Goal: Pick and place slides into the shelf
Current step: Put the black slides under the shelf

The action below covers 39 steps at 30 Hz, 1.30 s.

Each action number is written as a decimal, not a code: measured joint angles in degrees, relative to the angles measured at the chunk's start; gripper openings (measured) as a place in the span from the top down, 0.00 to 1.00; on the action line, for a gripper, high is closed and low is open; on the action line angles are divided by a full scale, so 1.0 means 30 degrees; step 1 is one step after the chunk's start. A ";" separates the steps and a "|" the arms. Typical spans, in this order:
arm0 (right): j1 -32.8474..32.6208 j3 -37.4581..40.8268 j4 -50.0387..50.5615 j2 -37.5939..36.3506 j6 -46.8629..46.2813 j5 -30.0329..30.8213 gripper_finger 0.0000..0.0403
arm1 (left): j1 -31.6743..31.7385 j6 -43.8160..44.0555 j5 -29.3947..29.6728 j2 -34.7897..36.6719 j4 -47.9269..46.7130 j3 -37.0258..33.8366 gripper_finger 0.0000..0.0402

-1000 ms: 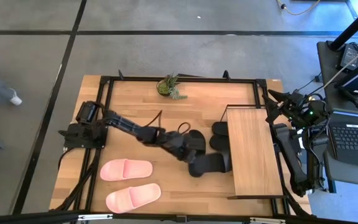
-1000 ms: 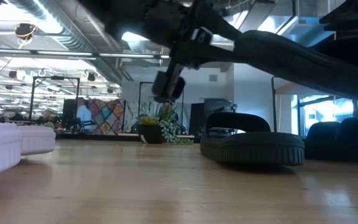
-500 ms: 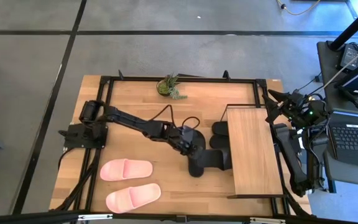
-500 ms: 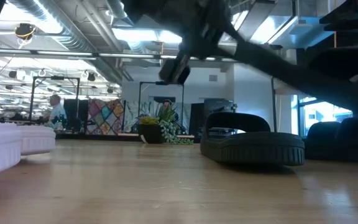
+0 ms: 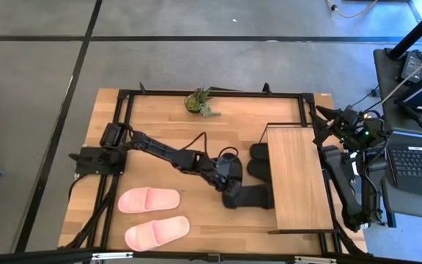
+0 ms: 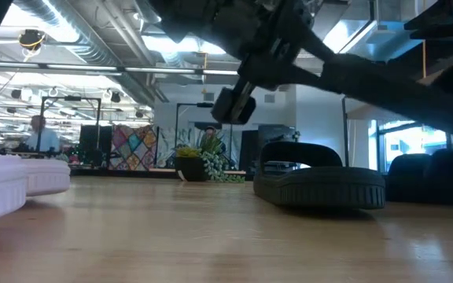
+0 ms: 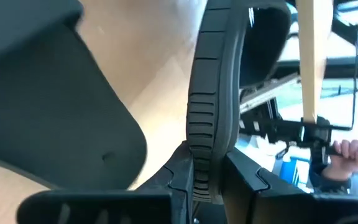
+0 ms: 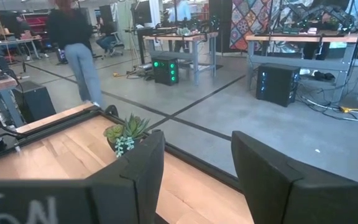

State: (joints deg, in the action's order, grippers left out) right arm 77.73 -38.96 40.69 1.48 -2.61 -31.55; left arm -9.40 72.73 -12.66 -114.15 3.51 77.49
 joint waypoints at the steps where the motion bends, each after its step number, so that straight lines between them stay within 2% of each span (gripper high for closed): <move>1: 0.0007 0.0007 0.0017 0.0003 0.0000 0.0007 0.53 | 0.0018 0.0046 0.0032 -0.0005 0.0002 -0.0007 0.89; 7: 0.0000 0.0007 0.0007 0.0004 0.0015 0.0001 0.53 | 0.0026 0.0125 0.0337 -0.0650 -0.0189 0.0489 0.89; 15: 0.0007 0.0006 0.0018 0.0007 0.0009 0.0015 0.53 | 0.0357 -0.1012 -0.0777 -0.4042 -0.0533 0.4782 0.89; 20: 0.0007 0.0003 0.0014 0.0003 -0.0015 0.0007 0.53 | 0.0637 -0.1111 -0.0461 -0.5360 -0.1085 0.6331 0.89; 28: 0.0007 0.0007 0.0049 -0.0001 0.0000 0.0007 0.53 | 0.0798 -0.1085 -0.0388 -0.5652 -0.2650 0.6690 0.89; 35: 0.0007 0.0007 0.0050 -0.0001 0.0007 0.0007 0.53 | 0.0791 -0.0916 -0.0359 -0.5652 -0.2095 0.6659 0.71; 39: 0.0007 0.0003 0.0050 -0.0001 0.0007 0.0007 0.53 | 0.0791 -0.0867 -0.0472 -0.5666 -0.1593 0.6645 0.65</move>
State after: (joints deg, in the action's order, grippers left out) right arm 77.76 -38.95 40.84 1.48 -2.59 -31.53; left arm -7.03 70.13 -14.08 -131.15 -1.27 97.43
